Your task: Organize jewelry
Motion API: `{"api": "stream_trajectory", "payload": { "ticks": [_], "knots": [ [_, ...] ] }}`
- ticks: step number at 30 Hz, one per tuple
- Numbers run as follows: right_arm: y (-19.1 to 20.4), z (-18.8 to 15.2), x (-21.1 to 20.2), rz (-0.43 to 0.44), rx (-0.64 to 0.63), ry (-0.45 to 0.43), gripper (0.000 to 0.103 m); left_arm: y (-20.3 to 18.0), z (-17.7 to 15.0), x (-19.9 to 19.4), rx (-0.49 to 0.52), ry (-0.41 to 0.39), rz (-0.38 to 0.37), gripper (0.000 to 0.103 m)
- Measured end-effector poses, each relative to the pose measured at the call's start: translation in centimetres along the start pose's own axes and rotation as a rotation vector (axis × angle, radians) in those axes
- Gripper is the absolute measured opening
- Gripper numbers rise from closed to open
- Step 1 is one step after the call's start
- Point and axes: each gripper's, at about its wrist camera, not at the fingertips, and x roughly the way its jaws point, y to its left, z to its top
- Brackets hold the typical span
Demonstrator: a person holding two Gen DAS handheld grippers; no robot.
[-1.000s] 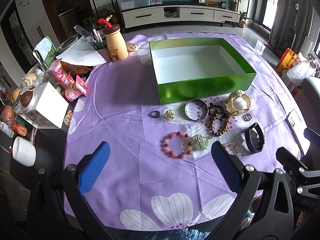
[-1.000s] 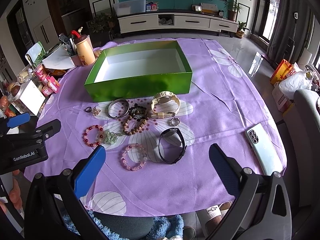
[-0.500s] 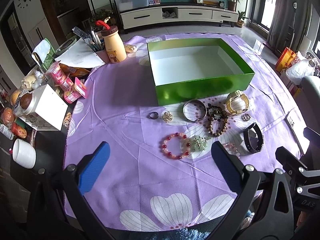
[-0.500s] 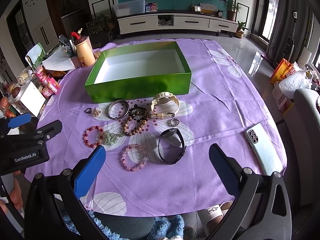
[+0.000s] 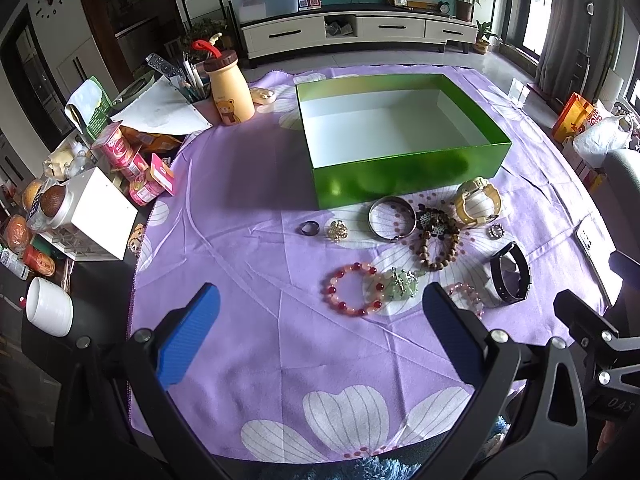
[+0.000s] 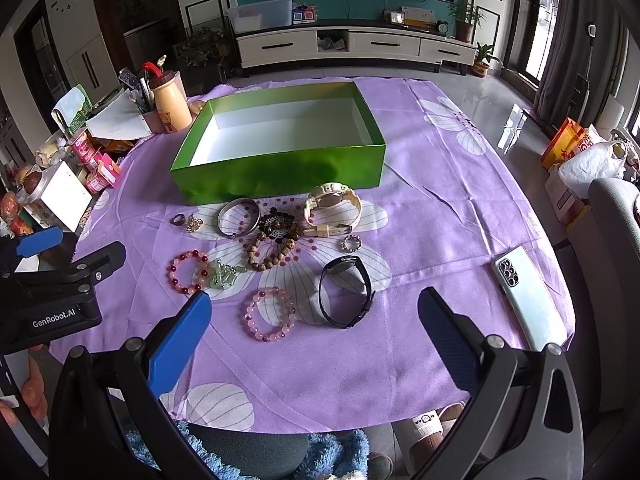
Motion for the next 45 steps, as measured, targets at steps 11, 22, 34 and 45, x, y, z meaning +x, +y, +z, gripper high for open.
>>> {"api": "stream_trajectory", "payload": {
  "ticks": [11, 22, 34, 45],
  "knots": [
    [0.0, 0.0, -0.2, 0.004, 0.002, -0.006, 0.102, -0.1, -0.1, -0.2, 0.004, -0.006, -0.002, 0.101],
    [-0.3, 0.6, -0.8, 0.006, 0.006, -0.023, 0.102, -0.3, -0.1, -0.4, 0.004, -0.021, -0.004, 0.101],
    [-0.1, 0.2, -0.5, 0.01, 0.009, -0.016, 0.102, -0.1, -0.1, -0.8, 0.004, -0.027, -0.005, 0.101],
    [0.0, 0.2, -0.6, 0.012, 0.006, -0.02, 0.102, -0.3, 0.3, -1.0, 0.015, -0.034, -0.014, 0.101]
  ]
}}
